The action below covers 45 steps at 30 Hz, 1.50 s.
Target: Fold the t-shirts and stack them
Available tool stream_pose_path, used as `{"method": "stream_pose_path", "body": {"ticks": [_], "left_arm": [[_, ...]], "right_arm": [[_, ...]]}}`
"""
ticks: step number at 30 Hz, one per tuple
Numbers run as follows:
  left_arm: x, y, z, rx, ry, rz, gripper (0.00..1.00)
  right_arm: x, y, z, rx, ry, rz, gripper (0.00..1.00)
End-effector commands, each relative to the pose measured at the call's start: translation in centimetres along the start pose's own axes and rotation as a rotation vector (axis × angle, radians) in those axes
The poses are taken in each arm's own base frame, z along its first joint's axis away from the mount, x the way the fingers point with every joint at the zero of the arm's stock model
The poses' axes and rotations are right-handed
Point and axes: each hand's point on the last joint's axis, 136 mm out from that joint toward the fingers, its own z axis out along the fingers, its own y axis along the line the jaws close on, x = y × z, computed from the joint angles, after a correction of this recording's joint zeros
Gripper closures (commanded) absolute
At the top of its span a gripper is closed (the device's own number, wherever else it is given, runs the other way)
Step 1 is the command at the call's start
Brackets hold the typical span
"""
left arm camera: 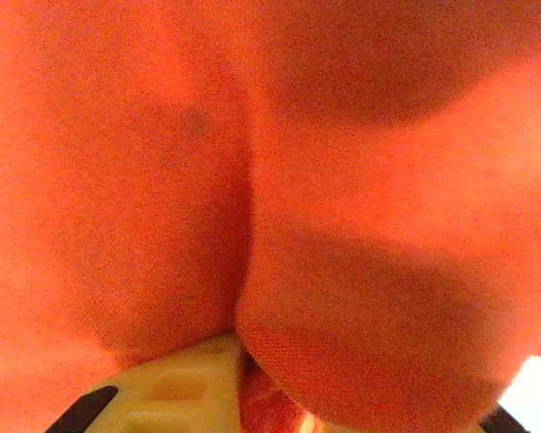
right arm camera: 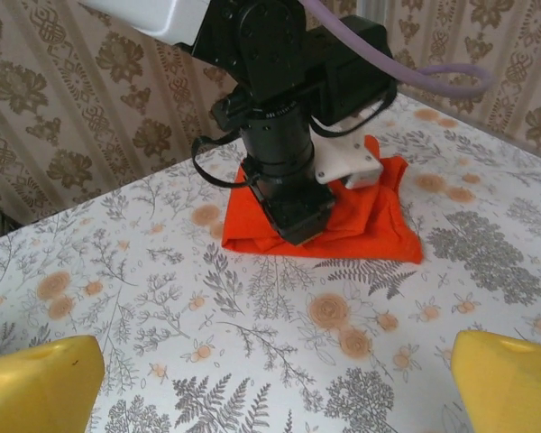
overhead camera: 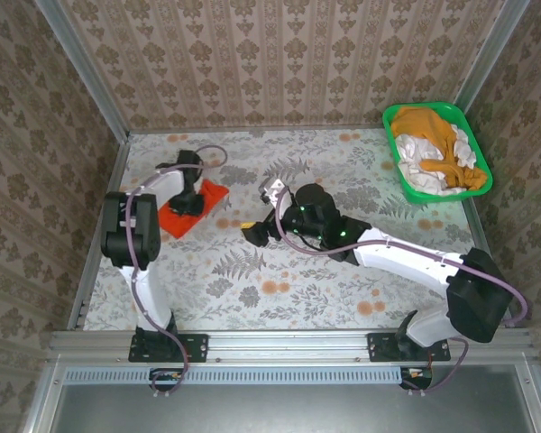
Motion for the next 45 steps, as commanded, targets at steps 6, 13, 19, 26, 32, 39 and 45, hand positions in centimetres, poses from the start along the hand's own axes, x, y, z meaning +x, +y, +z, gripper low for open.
{"method": "stream_pose_path", "body": {"ticks": [6, 13, 19, 26, 32, 39, 45], "left_arm": [[1.6, 8.1, 0.3, -0.122, 0.062, -0.257, 0.75], [1.5, 11.7, 1.1, -0.164, 0.074, -0.501, 0.76], [-0.4, 11.9, 1.6, -0.127, 0.071, -0.563, 0.76], [-2.7, 10.1, -2.0, -0.114, -0.046, -0.473, 0.74], [-3.3, 7.5, -5.1, 0.019, -0.200, -0.420, 0.58], [-5.5, 7.3, -4.5, -0.018, -0.225, -0.091, 0.19], [-6.2, 7.5, -1.2, -0.052, -0.105, 0.067, 0.18]], "right_arm": [[0.1, 0.3, 1.0, -0.019, 0.012, 0.002, 0.00], [1.7, -0.1, 0.9, 0.006, 0.051, 0.023, 0.00], [2.3, -0.7, 0.6, 0.038, 0.063, 0.032, 0.00], [2.3, -1.0, 0.4, 0.060, 0.064, 0.034, 0.00], [2.6, -1.1, 0.5, 0.066, 0.070, 0.046, 0.00], [2.6, -1.0, 0.9, 0.058, 0.063, 0.064, 0.00], [3.2, -1.4, 0.9, 0.076, 0.073, 0.068, 0.00]]}}
